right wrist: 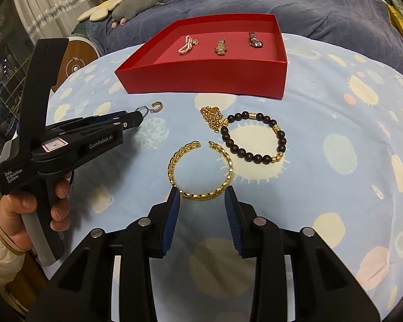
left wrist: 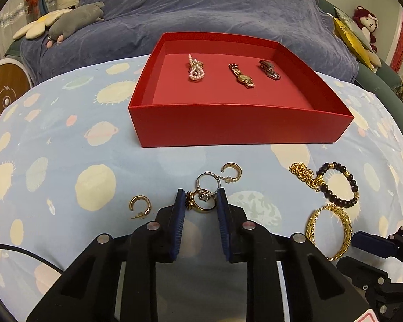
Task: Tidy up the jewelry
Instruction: 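Withdraw both grippers from the box toward the remaining jewelry, then grasp the gold cuff bangle with the right gripper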
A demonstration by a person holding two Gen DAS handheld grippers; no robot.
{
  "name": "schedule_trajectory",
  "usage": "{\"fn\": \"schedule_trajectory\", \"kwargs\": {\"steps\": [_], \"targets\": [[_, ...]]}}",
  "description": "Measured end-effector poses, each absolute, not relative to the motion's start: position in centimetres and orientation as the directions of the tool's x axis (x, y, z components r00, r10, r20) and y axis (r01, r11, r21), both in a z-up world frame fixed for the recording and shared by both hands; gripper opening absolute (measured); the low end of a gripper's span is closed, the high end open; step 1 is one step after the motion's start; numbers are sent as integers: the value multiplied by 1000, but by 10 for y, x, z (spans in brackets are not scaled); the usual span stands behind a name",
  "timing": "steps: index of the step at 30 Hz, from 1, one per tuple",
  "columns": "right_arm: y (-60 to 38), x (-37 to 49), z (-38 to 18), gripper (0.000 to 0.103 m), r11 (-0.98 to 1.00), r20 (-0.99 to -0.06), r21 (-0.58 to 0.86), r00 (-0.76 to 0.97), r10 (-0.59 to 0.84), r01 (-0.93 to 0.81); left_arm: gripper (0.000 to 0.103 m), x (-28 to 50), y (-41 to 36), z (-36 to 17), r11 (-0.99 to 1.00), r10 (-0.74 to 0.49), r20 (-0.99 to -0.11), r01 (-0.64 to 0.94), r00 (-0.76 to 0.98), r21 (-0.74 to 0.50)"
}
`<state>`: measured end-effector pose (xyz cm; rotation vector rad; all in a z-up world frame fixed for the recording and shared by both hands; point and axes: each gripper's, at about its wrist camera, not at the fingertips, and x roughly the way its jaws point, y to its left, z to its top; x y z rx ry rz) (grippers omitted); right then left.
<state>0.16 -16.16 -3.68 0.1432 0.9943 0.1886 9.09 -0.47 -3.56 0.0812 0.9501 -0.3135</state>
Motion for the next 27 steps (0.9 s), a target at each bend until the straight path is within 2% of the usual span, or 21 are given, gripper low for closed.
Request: {"fn": "schedule_trajectory", "kwargs": {"steps": [9, 10, 11, 12, 13, 21, 27], "targets": [[-156, 11, -39, 33, 974, -815, 201, 535, 223, -100, 20, 90, 2, -26, 942, -280, -803, 313, 526, -123], [-155, 12, -39, 36, 976, -815, 195, 538, 218, -99, 20, 89, 3, -24, 941, -284, -801, 314, 527, -127], [-155, 12, -39, 44, 977, -813, 190, 541, 213, -98, 13, 88, 4, -22, 941, -286, -799, 314, 528, -129], [-153, 13, -39, 49, 977, -810, 189, 546, 212, -99, 1, 88, 4, -22, 939, -291, -801, 318, 524, -134], [-153, 13, -38, 51, 977, -808, 186, 550, 211, -101, 1, 89, 5, -21, 936, -302, -804, 319, 513, -148], [-141, 22, -43, 51, 979, -808, 160, 553, 203, -126, 1, 87, 8, -22, 936, -306, -805, 317, 508, -156], [-143, 23, -42, 43, 977, -804, 172, 555, 214, -128, 1, 85, 13, -19, 935, -314, -801, 315, 510, -166]]}}
